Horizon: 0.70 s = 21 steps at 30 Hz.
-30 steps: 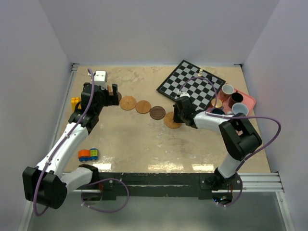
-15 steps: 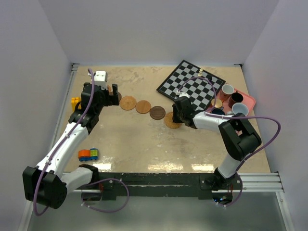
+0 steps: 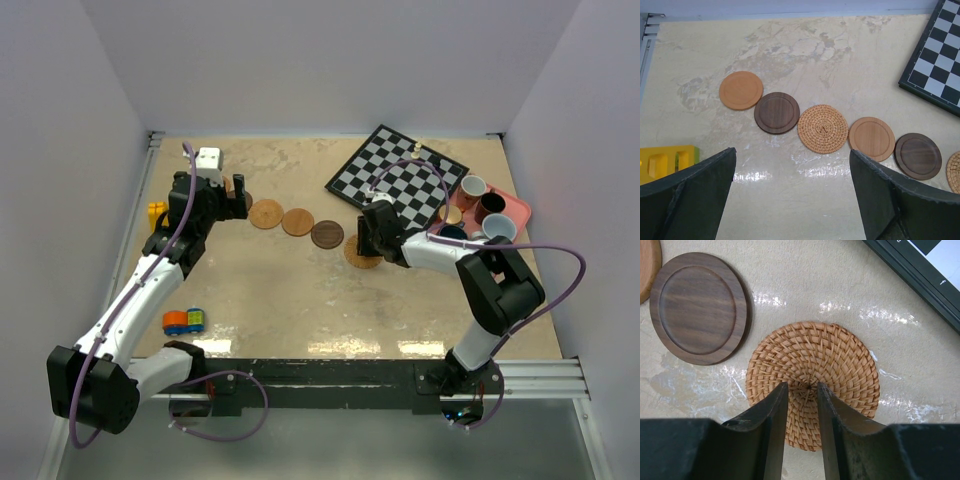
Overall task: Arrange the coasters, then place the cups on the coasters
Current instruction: Move the coaster to the center of the board.
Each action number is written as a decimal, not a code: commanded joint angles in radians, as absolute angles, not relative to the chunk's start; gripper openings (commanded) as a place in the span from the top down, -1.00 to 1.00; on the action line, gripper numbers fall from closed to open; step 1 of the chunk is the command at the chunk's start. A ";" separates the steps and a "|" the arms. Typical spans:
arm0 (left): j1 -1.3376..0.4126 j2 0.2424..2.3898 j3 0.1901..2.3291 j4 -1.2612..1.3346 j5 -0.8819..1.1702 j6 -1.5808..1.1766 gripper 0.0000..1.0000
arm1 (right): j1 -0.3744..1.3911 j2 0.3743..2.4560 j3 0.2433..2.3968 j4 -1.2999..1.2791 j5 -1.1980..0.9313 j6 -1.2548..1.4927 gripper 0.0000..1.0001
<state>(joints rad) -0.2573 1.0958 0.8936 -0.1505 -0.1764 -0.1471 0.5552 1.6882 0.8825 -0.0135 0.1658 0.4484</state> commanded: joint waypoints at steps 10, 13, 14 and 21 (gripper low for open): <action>-0.250 1.097 0.894 -0.114 -0.176 -0.152 -1.00 | 0.554 1.678 0.894 0.031 0.152 0.448 0.37; -0.250 1.097 0.893 -0.114 -0.178 -0.152 -1.00 | 0.554 1.684 0.902 0.040 0.147 0.451 0.38; -0.250 1.097 0.894 -0.115 -0.178 -0.152 -1.00 | 0.554 1.686 0.903 0.041 0.149 0.451 0.38; -0.250 1.100 0.896 -0.114 -0.176 -0.152 -1.00 | 0.555 1.704 0.913 0.052 0.141 0.451 0.38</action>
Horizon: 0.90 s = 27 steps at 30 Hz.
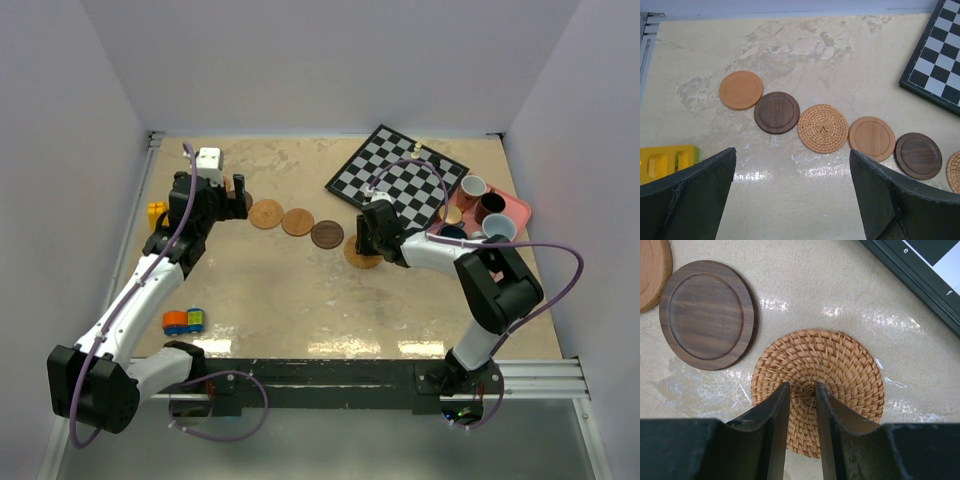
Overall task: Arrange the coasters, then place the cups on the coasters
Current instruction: Move the coaster to the center of the board.
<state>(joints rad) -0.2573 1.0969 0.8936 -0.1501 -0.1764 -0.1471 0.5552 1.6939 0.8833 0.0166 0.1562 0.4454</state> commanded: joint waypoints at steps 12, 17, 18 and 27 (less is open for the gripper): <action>-0.250 1.101 0.894 -0.114 -0.175 -0.152 -1.00 | 0.557 1.730 0.916 0.078 0.135 0.460 0.39; -0.250 1.104 0.896 -0.114 -0.176 -0.153 -1.00 | 0.558 1.741 0.917 0.081 0.137 0.460 0.39; -0.250 1.101 0.894 -0.114 -0.176 -0.152 -1.00 | 0.558 1.744 0.917 0.083 0.137 0.462 0.39; -0.250 1.104 0.894 -0.114 -0.176 -0.150 -1.00 | 0.560 1.741 0.916 0.087 0.138 0.463 0.39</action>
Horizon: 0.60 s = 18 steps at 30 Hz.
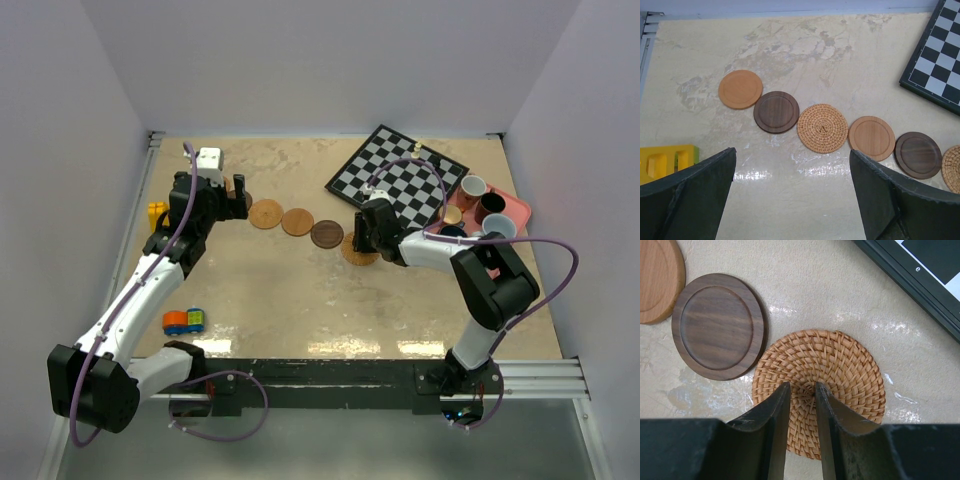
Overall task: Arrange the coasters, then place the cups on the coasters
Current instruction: Move the coaster to the center of the board.
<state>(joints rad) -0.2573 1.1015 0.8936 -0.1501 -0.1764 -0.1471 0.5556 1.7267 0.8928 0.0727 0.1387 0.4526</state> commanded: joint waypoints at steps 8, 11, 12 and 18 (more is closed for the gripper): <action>-0.250 1.104 0.894 -0.114 -0.178 -0.150 -1.00 | 0.561 1.710 0.920 0.071 0.141 0.463 0.37; -0.250 1.103 0.896 -0.114 -0.176 -0.150 -1.00 | 0.561 1.697 0.926 0.063 0.144 0.463 0.35; -0.250 1.104 0.894 -0.114 -0.176 -0.152 -1.00 | 0.561 1.691 0.928 0.060 0.143 0.463 0.35; -0.250 1.100 0.894 -0.115 -0.178 -0.150 -1.00 | 0.564 1.655 0.960 0.038 0.141 0.460 0.30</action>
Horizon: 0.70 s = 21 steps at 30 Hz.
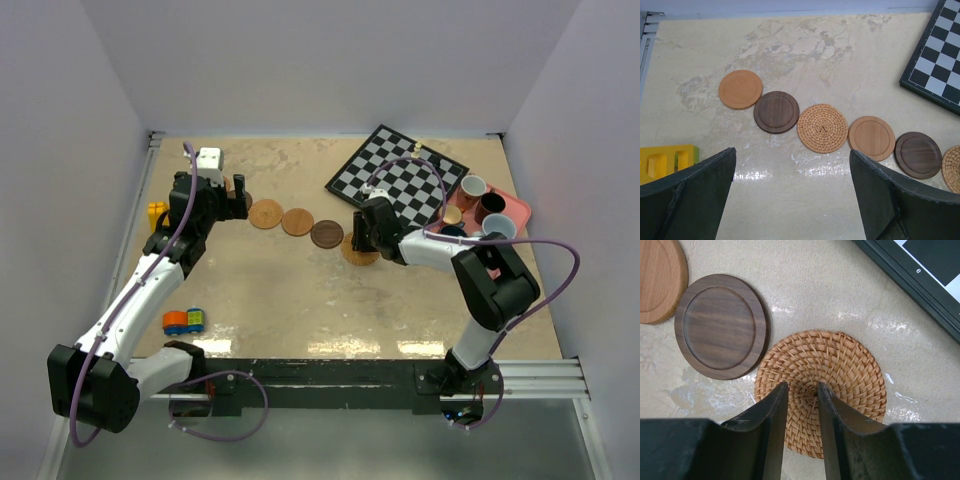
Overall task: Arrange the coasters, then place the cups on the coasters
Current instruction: Move the coaster to the center of the board, then pick up the cup from the tray.
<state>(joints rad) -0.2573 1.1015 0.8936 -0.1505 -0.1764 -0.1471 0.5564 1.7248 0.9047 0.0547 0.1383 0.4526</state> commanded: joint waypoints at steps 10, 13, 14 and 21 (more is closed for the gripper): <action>-0.250 1.094 0.891 -0.104 -0.157 -0.143 -1.00 | 0.568 1.508 1.048 -0.057 0.163 0.443 0.07; -0.250 1.086 0.887 -0.095 -0.141 -0.138 -1.00 | 0.566 1.464 1.081 -0.103 0.172 0.425 -0.07; -0.250 1.083 0.887 -0.094 -0.138 -0.137 -1.00 | 0.566 1.448 1.095 -0.119 0.190 0.419 -0.10; -0.250 1.043 0.876 -0.080 -0.161 -0.117 -1.00 | 0.473 1.387 1.221 -0.253 0.253 0.324 -0.31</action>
<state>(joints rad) -0.2573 1.0904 0.8841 -0.1352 -0.1528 -0.1383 0.5472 1.4303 1.1278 -0.1619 0.2020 0.3977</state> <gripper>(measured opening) 0.997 0.644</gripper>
